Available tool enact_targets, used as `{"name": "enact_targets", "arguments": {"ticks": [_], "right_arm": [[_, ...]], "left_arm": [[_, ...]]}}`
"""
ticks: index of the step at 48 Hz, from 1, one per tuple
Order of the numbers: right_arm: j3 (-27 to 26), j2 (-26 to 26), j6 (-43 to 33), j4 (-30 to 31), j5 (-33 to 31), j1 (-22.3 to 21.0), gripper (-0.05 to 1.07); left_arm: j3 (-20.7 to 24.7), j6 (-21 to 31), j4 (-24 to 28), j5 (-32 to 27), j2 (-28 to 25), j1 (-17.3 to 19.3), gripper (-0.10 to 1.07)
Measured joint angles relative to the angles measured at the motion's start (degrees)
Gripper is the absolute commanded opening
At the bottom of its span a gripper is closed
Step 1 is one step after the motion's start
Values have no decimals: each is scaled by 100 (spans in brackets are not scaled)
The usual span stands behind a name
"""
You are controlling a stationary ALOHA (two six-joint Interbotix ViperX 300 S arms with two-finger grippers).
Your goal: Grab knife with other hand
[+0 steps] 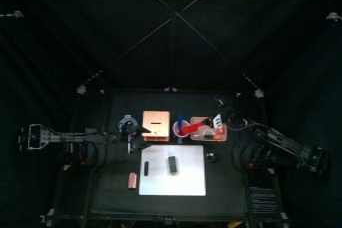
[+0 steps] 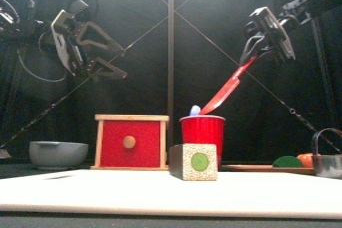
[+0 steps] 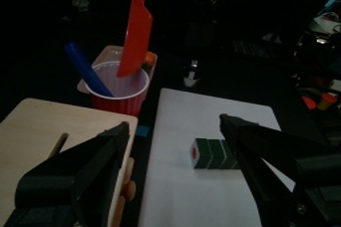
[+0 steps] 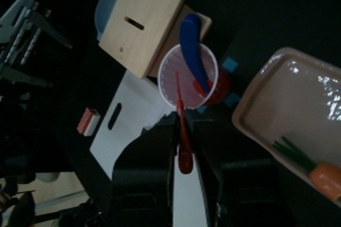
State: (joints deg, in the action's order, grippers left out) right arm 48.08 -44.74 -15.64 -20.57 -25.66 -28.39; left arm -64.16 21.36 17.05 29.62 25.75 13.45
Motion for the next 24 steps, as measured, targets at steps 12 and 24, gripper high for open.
{"name": "enact_targets", "arguments": {"ticks": [12,24], "right_arm": [[642,26,-26,1099,1916,1521,53],[782,598,-62,1828,3270,2127,53]], "left_arm": [[0,0,185,44,-18,-9,103],[9,0,308,193,-53,-70,103]]}}
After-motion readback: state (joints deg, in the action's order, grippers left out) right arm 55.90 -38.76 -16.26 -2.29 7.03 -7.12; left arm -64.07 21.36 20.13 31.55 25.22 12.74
